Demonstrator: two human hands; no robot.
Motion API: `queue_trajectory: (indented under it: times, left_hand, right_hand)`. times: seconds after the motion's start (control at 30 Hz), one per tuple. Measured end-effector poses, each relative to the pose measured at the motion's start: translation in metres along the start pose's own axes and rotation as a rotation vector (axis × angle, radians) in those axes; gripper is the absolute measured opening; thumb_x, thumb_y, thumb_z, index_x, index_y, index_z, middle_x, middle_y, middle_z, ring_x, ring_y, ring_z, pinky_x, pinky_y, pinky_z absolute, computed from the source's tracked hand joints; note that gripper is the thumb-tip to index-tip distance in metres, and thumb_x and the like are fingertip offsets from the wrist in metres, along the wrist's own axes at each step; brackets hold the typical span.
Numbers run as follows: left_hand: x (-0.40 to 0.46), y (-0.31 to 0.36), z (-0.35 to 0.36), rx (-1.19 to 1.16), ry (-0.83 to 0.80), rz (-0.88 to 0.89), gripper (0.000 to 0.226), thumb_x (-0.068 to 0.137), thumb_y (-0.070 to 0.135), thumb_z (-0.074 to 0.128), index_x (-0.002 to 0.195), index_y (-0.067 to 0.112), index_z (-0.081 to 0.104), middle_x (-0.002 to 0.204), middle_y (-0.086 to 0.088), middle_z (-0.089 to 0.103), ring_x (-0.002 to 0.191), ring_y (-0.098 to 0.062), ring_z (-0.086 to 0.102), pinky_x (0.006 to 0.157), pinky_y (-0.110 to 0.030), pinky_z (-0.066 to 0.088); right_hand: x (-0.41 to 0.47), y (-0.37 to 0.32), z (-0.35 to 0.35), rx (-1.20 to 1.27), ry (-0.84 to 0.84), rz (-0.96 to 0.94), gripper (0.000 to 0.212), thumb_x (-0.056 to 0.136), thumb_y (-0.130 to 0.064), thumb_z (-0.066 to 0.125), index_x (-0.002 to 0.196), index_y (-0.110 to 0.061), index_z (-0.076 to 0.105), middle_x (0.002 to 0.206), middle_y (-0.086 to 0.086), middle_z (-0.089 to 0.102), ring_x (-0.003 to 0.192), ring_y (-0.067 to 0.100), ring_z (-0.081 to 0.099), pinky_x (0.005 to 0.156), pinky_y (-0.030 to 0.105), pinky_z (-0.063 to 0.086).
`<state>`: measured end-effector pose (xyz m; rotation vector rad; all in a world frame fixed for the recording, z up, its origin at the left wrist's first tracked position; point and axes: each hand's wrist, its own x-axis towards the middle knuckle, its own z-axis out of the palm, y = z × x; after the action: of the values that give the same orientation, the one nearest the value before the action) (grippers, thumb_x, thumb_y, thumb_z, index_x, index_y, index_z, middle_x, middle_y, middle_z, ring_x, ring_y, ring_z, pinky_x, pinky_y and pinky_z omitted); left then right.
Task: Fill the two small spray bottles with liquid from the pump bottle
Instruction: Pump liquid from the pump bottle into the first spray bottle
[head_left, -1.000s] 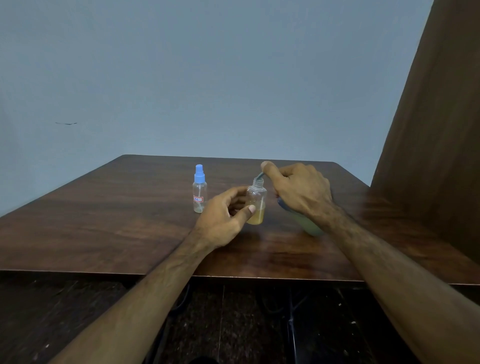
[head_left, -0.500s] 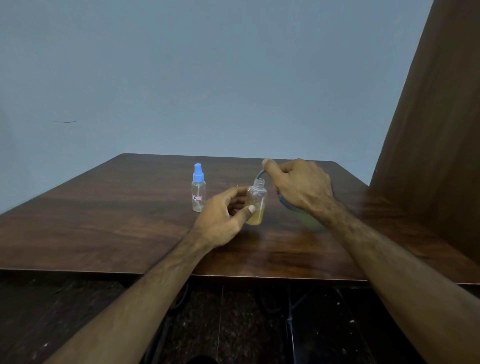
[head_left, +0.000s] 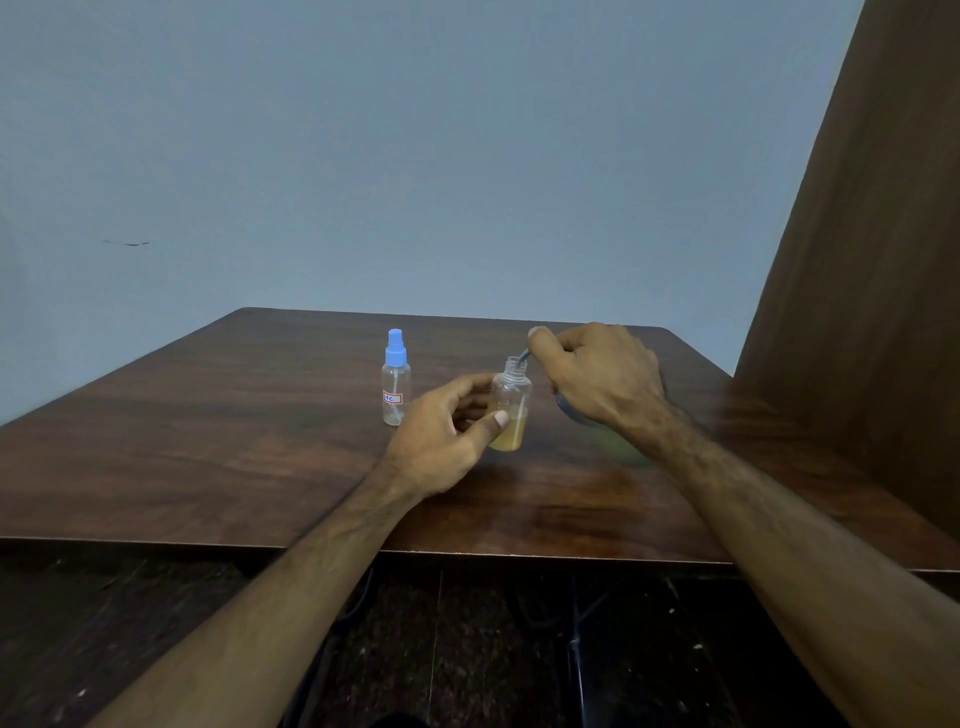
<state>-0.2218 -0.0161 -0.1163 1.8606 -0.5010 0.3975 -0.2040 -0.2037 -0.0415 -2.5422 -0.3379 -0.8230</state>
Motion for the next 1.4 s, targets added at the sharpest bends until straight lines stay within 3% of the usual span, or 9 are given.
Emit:
queue_trajectory:
  times: [0.17,0.37,0.5,0.63,0.8,1.1,1.3,1.4]
  left_hand:
    - [0.0,-0.0001,-0.0002,0.002,0.001,0.005,0.037,0.094,0.012,0.069,0.129,0.021,0.062,0.115,0.006,0.073,0.108,0.001,0.067,0.093,-0.015,0.051]
    - [0.0,-0.0003,-0.0002,0.001,0.006,0.01,0.039,0.094,0.011,0.069,0.132,0.017,0.061,0.115,0.006,0.073,0.109,0.0,0.067,0.094,-0.017,0.052]
    - [-0.0002,0.0005,-0.0005,0.01,-0.002,0.008,0.039,0.094,0.014,0.069,0.132,0.018,0.061,0.115,0.01,0.071,0.11,0.002,0.066,0.094,-0.016,0.051]
    - [-0.0006,0.0013,-0.0008,0.009,-0.003,0.009,0.038,0.094,0.013,0.069,0.13,0.02,0.061,0.115,0.009,0.072,0.109,0.002,0.066,0.093,-0.014,0.051]
    - [-0.0004,0.0018,-0.0011,0.002,-0.002,0.005,0.04,0.095,0.014,0.069,0.133,0.017,0.061,0.117,0.006,0.072,0.11,-0.001,0.067,0.094,-0.016,0.052]
    - [-0.0004,0.0006,-0.0008,0.0,0.003,0.007,0.038,0.094,0.012,0.069,0.13,0.018,0.062,0.116,0.005,0.072,0.109,-0.001,0.067,0.092,-0.014,0.051]
    - [0.0,-0.0004,-0.0003,-0.013,0.006,0.009,0.038,0.094,0.011,0.069,0.132,0.015,0.062,0.115,0.002,0.074,0.109,-0.005,0.069,0.095,-0.021,0.054]
    - [-0.0001,0.0,-0.0004,-0.018,0.006,0.009,0.038,0.094,0.011,0.069,0.132,0.015,0.062,0.115,0.003,0.074,0.109,-0.004,0.069,0.094,-0.02,0.053]
  right_hand:
    - [0.0005,-0.001,-0.0021,0.014,-0.028,0.02,0.064,0.085,-0.057,0.032,0.067,-0.009,0.07,0.066,0.006,0.072,0.068,0.025,0.066,0.067,0.03,0.047]
    - [0.0001,0.0003,0.0,-0.014,-0.027,-0.004,0.08,0.094,-0.071,0.03,0.064,-0.008,0.068,0.066,0.005,0.073,0.065,0.024,0.067,0.062,0.029,0.046]
    - [-0.0002,0.0,-0.0003,-0.018,-0.017,-0.011,0.071,0.09,-0.062,0.031,0.067,-0.007,0.071,0.067,0.007,0.073,0.068,0.026,0.068,0.068,0.03,0.049]
    - [-0.0007,-0.0024,-0.0036,-0.007,-0.019,0.001,0.063,0.085,-0.055,0.033,0.066,-0.007,0.069,0.064,0.008,0.071,0.066,0.027,0.065,0.058,0.028,0.04]
    - [-0.0001,-0.0025,-0.0016,-0.003,-0.012,-0.009,0.08,0.093,-0.071,0.03,0.062,-0.008,0.068,0.063,0.006,0.072,0.062,0.023,0.066,0.062,0.03,0.046]
    - [-0.0005,-0.0036,-0.0034,-0.042,0.011,0.015,0.067,0.087,-0.059,0.031,0.064,-0.008,0.069,0.06,0.006,0.07,0.062,0.024,0.065,0.064,0.03,0.048]
    - [0.0001,-0.0018,-0.0012,-0.027,0.004,0.021,0.078,0.09,-0.071,0.029,0.063,-0.01,0.07,0.061,0.003,0.071,0.062,0.021,0.065,0.067,0.033,0.049]
    - [-0.0013,-0.002,0.0003,-0.038,0.013,0.003,0.074,0.089,-0.066,0.031,0.063,-0.008,0.068,0.062,0.005,0.071,0.061,0.023,0.065,0.066,0.032,0.048]
